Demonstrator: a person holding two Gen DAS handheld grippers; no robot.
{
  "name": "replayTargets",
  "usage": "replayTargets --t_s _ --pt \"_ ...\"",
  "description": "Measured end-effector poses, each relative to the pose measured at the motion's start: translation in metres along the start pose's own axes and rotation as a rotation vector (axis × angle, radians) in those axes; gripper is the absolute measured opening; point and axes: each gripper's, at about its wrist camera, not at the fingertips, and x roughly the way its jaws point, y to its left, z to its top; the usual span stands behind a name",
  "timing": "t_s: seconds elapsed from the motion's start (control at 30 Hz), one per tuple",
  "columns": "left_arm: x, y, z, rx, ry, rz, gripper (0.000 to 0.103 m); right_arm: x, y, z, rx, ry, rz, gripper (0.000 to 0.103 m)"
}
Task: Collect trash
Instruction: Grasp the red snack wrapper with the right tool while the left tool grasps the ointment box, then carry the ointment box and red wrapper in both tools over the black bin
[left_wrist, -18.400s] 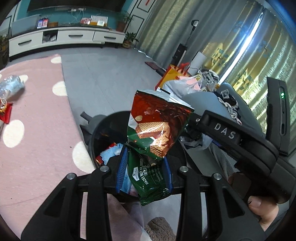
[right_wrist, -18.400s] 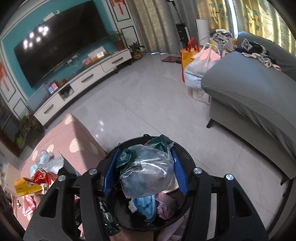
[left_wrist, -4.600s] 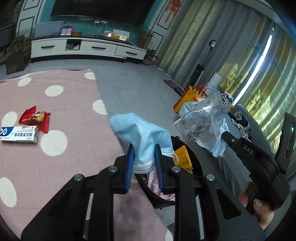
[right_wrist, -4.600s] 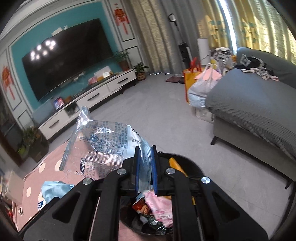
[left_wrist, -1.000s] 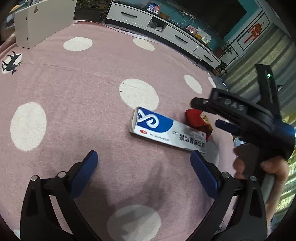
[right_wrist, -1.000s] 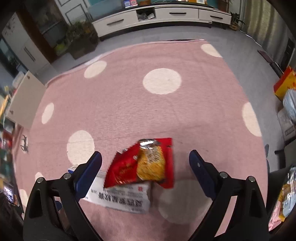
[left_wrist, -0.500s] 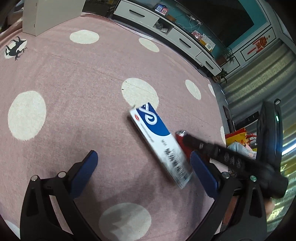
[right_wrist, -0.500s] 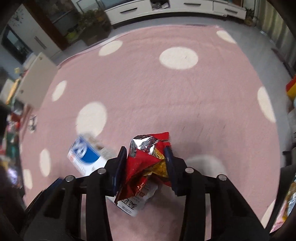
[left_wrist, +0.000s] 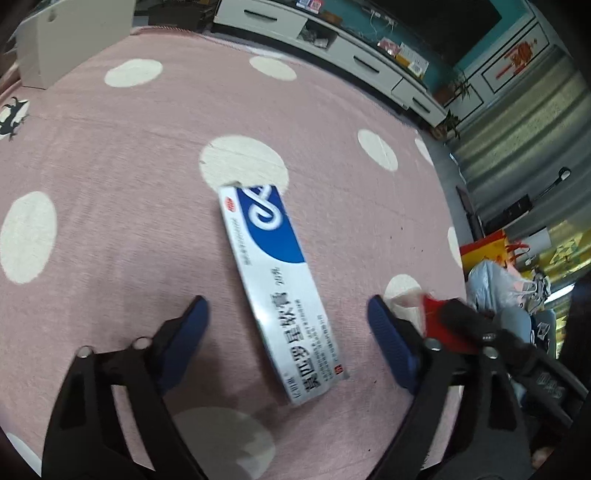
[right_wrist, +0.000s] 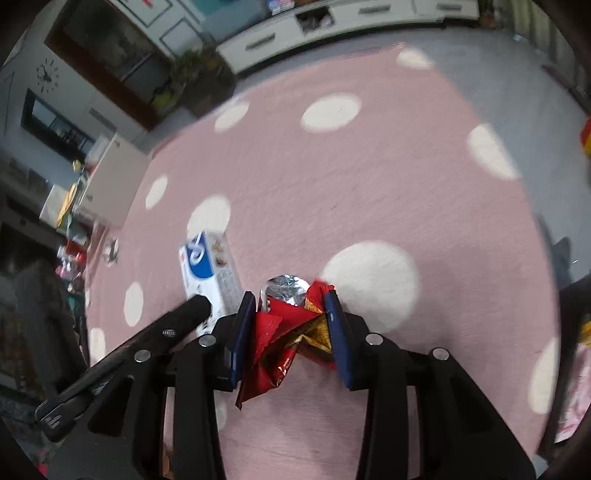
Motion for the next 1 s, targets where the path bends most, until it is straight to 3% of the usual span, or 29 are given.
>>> replayTargets --t_s 0.27,0.33,0.37,0.47,0.67,0.8,1.0 --pt "0.007 -0.020 -0.004 0.071 -0.038 0.105 0.071 -0.033 -0.018 -0.009 -0.008 -0.107 -0.074 0.039" --pt "0.010 -0.027 -0.004 0.093 -0.050 0.140 0.061 -0.040 -0.020 -0.011 -0.008 -0.131 -0.082 0.039" --pt "0.011 -0.028 -0.004 0.101 -0.056 0.150 0.046 -0.043 -0.021 -0.012 -0.009 -0.143 -0.089 0.039" --pt "0.012 -0.032 -0.006 0.114 -0.067 0.146 0.044 -0.057 -0.027 -0.017 -0.004 -0.171 -0.094 0.039" --pt "0.005 -0.044 -0.019 0.133 -0.063 0.093 0.040 -0.083 -0.045 -0.030 0.029 -0.233 -0.119 0.039" --pt "-0.008 -0.079 -0.038 0.208 -0.096 0.067 0.040 -0.102 -0.078 -0.043 0.120 -0.277 -0.170 0.039" --pt "-0.031 -0.151 -0.077 0.349 -0.122 -0.082 0.040 -0.152 -0.130 -0.066 0.274 -0.408 -0.273 0.039"
